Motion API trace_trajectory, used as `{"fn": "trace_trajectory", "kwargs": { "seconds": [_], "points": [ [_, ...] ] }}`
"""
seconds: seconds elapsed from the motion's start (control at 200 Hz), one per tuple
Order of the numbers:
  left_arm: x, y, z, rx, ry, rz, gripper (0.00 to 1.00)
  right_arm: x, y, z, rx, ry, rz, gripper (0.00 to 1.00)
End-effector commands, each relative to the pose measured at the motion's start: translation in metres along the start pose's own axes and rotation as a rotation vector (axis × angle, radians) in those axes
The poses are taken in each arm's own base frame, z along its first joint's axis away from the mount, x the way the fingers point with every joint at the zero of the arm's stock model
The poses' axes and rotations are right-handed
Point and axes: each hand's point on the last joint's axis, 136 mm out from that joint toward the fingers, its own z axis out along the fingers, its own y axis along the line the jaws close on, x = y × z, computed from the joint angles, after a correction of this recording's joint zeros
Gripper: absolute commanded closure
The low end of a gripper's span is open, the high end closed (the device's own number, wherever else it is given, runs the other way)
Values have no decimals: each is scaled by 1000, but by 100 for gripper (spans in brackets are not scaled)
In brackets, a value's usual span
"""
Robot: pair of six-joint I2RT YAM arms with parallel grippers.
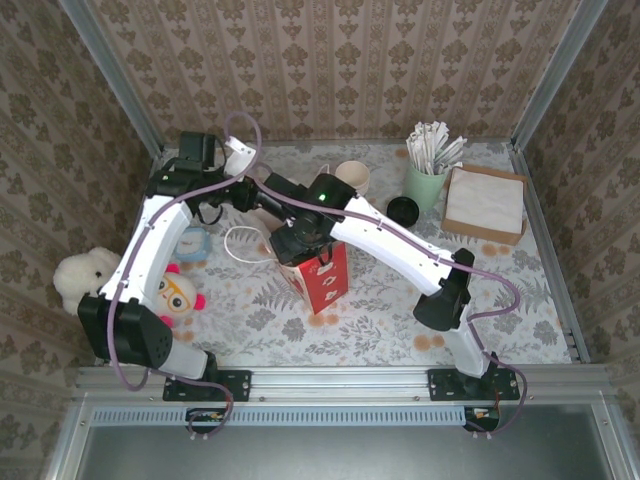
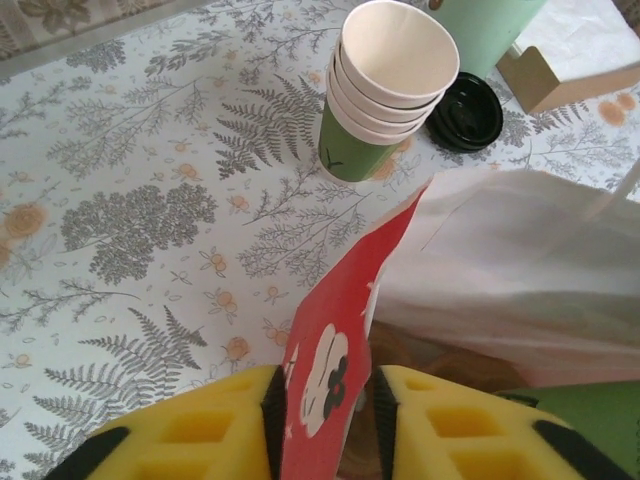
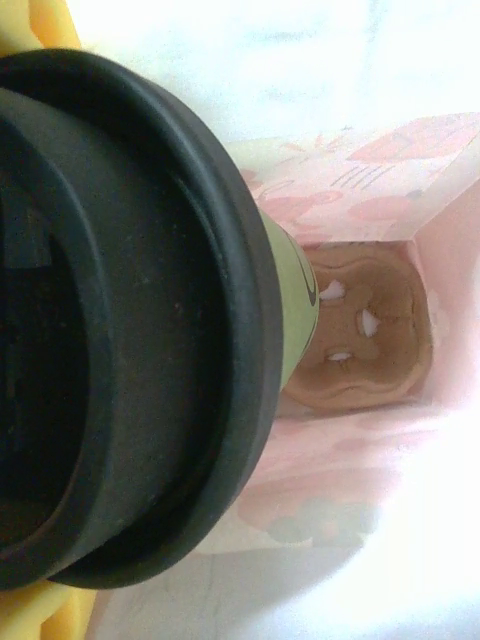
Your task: Pack the takeout coffee
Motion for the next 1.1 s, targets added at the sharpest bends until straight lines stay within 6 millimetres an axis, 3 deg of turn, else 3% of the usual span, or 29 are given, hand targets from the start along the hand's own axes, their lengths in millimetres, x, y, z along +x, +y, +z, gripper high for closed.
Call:
{"fn": "trace_trajectory", "kwargs": {
  "seconds": [0.0, 0.195, 0.23, 0.295, 0.425, 0.655, 0.765, 0.94, 1.06, 1.095],
  "points": [
    [-12, -11, -14, 12, -47, 45, 77, 17, -13, 2, 29, 91, -37, 31],
    [-6, -21, -11, 43, -19, 43, 85, 31, -17, 14, 56, 174, -89, 32],
    [-4, -20, -8, 43, -7, 43, 81, 30, -17, 14, 54, 176, -93, 32],
    [1, -19, -4, 35, 19, 48, 64, 29, -14, 12, 38, 170, -98, 32],
    [4, -17, 3, 39, 56, 81, 58, 28, -12, 9, 18, 166, -115, 32],
    [3, -14, 8, 24, 87, 117, 82, 31, -21, 10, 38, 186, -125, 33],
    [4, -16, 5, 29, 82, 139, 100, 35, -25, 18, 45, 215, -114, 33],
    [3, -20, 2, 49, 70, 144, 100, 35, -20, 24, -23, 243, -93, 33],
    [1, -12, -2, 34, 49, 123, 100, 29, -22, 15, -57, 212, -67, 33],
    [-2, -9, -5, 30, 35, 105, 88, 26, -24, 11, -63, 194, -58, 33]
  ]
}}
